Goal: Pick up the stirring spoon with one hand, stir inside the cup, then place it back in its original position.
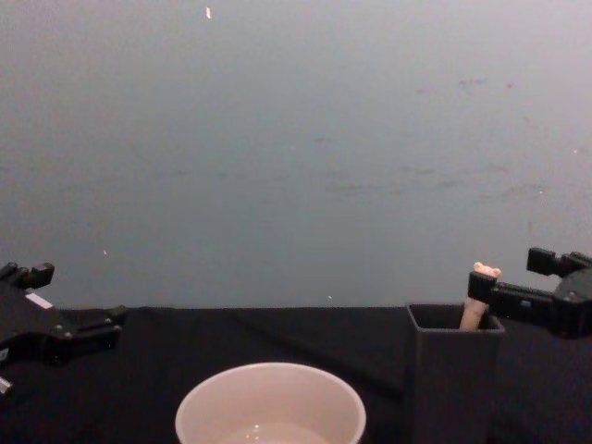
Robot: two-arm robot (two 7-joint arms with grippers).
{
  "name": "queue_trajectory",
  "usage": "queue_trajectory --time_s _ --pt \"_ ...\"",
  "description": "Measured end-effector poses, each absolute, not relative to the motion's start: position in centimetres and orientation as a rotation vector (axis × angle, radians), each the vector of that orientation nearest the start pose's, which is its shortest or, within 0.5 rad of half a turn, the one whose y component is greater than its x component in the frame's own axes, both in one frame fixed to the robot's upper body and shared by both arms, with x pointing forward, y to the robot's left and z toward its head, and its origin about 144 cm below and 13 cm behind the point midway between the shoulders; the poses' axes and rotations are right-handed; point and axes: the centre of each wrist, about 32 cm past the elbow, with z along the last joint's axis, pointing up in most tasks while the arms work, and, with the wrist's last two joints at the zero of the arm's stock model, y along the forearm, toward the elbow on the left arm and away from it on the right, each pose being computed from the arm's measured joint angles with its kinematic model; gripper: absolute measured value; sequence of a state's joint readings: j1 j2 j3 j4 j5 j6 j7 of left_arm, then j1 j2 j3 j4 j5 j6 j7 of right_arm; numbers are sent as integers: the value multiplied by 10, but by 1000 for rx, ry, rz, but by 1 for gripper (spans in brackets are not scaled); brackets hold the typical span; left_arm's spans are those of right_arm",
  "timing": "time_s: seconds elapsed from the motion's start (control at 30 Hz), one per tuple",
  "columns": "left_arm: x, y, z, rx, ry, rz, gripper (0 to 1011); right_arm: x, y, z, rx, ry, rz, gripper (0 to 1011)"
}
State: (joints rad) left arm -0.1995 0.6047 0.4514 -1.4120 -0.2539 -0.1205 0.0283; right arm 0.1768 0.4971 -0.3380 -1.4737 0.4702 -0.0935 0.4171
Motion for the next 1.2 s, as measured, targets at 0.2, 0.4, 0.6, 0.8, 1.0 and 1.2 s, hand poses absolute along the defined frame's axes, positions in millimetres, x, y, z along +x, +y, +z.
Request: queue_trajectory --time_s 0.2,0.4,0.6,0.8,1.0,1.2 --pt "489 310 1140 305 -285 1248 1001 501 -287 1159 -22 -8 -888 1003" --pt "489 310 1140 304 -285 1248 1001 506 -287 1156 -14 32 -881 1003" --pt "489 310 1140 304 -285 1248 1002 511 -286 1155 -6 64 -874 1003" --pt "489 310 1140 304 -285 1248 1001 514 -286 1154 -5 84 -869 1003" --pt "489 310 1140 304 -285 1248 1001 515 -287 1152 -7 99 -867 1002" --pt "489 310 1140 304 -285 1248 1001 516 -288 1151 -6 106 -868 1003"
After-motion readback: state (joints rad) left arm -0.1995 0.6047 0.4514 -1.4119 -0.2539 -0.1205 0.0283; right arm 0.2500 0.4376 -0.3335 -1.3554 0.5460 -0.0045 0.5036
